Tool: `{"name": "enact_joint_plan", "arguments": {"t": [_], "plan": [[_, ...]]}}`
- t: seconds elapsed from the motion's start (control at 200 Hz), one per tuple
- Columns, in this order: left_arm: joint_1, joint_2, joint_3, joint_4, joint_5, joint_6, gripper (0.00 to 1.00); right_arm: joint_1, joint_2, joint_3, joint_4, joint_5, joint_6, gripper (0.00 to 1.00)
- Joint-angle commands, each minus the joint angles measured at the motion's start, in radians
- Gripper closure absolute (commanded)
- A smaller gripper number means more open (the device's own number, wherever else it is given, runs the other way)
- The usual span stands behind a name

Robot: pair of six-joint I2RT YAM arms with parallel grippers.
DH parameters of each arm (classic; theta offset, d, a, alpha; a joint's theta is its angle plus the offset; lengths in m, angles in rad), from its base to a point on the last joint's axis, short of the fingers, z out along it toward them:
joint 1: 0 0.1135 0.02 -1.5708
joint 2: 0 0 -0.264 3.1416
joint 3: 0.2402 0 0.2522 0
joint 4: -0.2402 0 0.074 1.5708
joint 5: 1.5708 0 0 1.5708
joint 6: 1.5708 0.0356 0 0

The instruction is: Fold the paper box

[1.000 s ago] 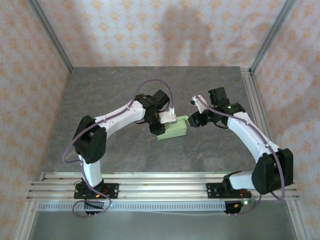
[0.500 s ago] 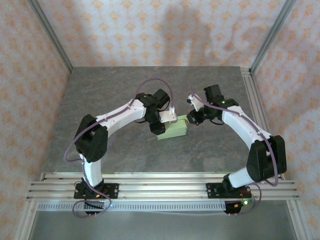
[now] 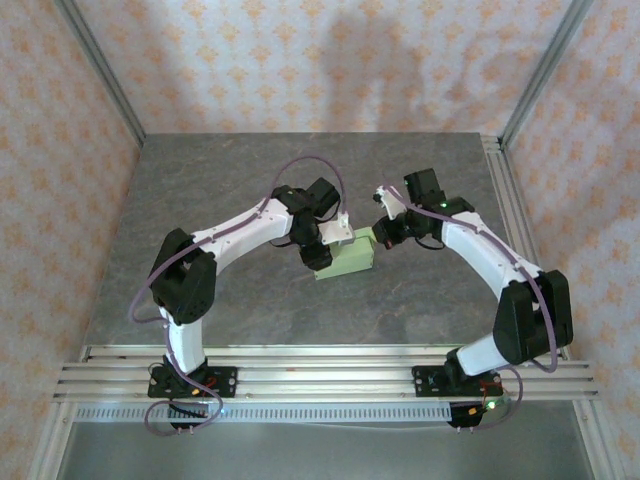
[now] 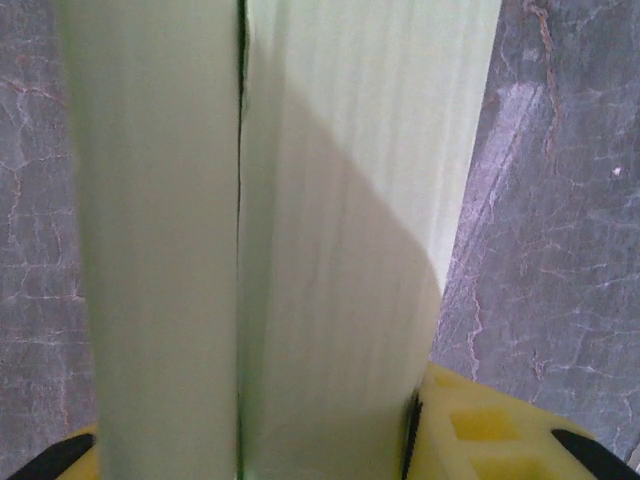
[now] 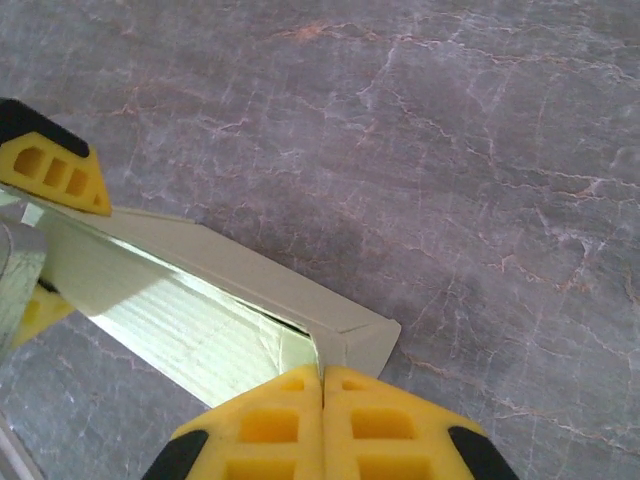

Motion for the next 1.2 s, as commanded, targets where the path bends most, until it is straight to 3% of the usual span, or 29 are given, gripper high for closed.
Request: {"name": "enact_joint_plan", "arguments": {"t": [0.0,0.1,0.496,0.976,1.101,1.196], "plan": [[0.003,0.021,0.020,-0.012,-0.003,-0.050,0.59,0.041,-0.066,-0.041,0.072,0.127,0.163,1.00],[0.003,0.022,0.022,0.000,0.013,-0.075,0.56,0.084,-0.098,-0.082,0.106,0.230,0.226,1.00],[-0.003,0.061,0.039,0.013,0.015,-0.122,0.55,0.147,-0.196,-0.248,0.270,0.333,0.479,1.00],[-0.009,0.034,0.060,0.034,0.016,-0.160,0.53,0.159,-0.267,-0.420,0.467,0.373,0.402,1.00],[-0.011,-0.012,0.046,0.066,0.039,-0.182,0.40,0.159,-0.267,-0.412,0.462,0.384,0.399,1.00],[-0.012,-0.064,0.013,0.120,0.054,-0.214,0.21,0.158,-0.267,-0.404,0.440,0.392,0.391,1.00]]}}
